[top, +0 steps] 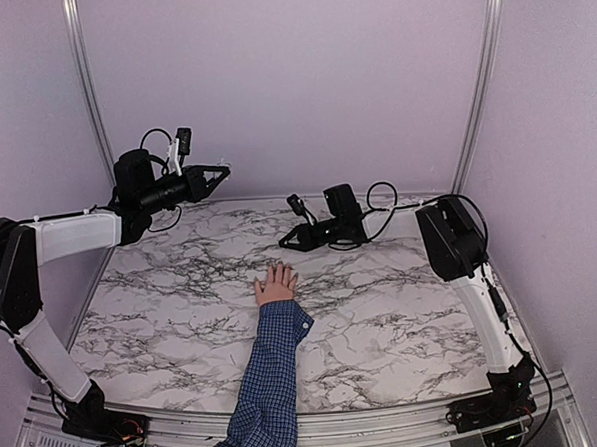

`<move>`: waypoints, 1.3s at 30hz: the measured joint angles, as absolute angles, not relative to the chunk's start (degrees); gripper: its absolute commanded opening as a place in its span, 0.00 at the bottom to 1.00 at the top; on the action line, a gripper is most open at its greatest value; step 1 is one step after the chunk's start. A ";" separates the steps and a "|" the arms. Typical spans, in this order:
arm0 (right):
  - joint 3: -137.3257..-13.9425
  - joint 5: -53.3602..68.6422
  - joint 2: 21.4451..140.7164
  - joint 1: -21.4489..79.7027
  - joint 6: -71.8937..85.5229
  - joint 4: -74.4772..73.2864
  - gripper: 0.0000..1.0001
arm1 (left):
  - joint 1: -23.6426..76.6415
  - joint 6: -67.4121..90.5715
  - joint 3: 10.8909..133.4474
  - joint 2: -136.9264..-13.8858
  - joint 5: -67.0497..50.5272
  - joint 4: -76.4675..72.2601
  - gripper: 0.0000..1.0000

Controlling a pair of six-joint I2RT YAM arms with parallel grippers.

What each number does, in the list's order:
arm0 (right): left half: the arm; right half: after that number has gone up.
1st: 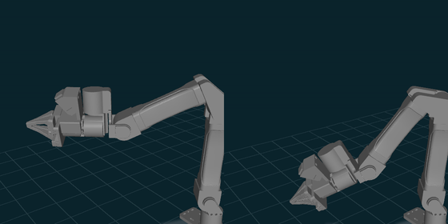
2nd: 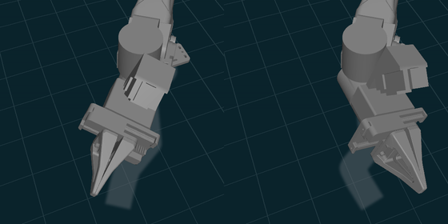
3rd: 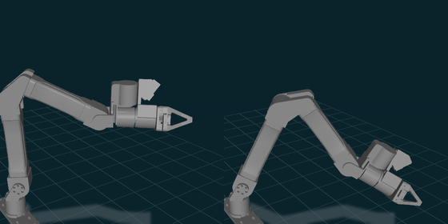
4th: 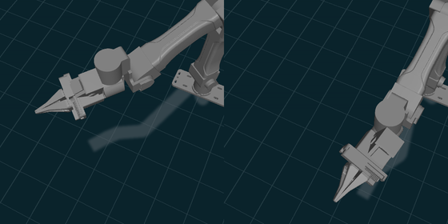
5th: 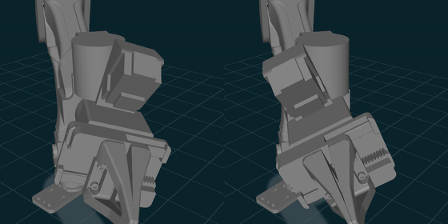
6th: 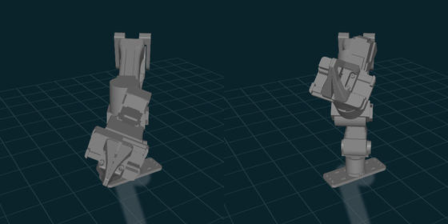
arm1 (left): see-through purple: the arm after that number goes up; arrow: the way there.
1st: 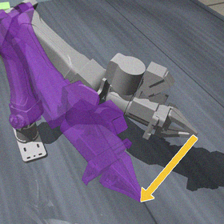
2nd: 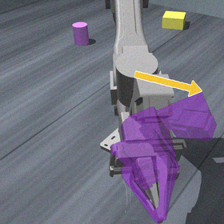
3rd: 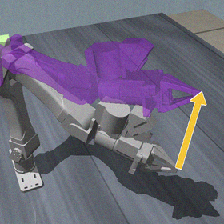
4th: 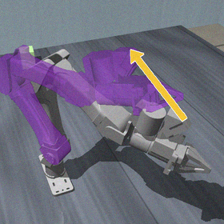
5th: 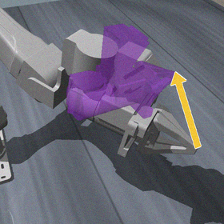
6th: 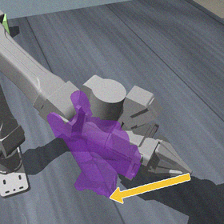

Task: Paint the nails
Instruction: Paint the hand on the nail.

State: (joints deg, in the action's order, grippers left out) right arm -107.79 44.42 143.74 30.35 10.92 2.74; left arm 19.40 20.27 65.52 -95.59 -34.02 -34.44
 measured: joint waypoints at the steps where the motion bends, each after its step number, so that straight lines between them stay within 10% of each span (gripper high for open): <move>1: -106.96 44.62 143.39 30.50 10.66 2.85 0.00 | 19.40 20.27 65.52 -95.59 -34.02 -34.44 0.00; 39: -101.45 47.42 139.70 31.18 11.46 8.14 0.00 | 19.40 20.71 64.38 -94.80 -34.00 -34.50 0.00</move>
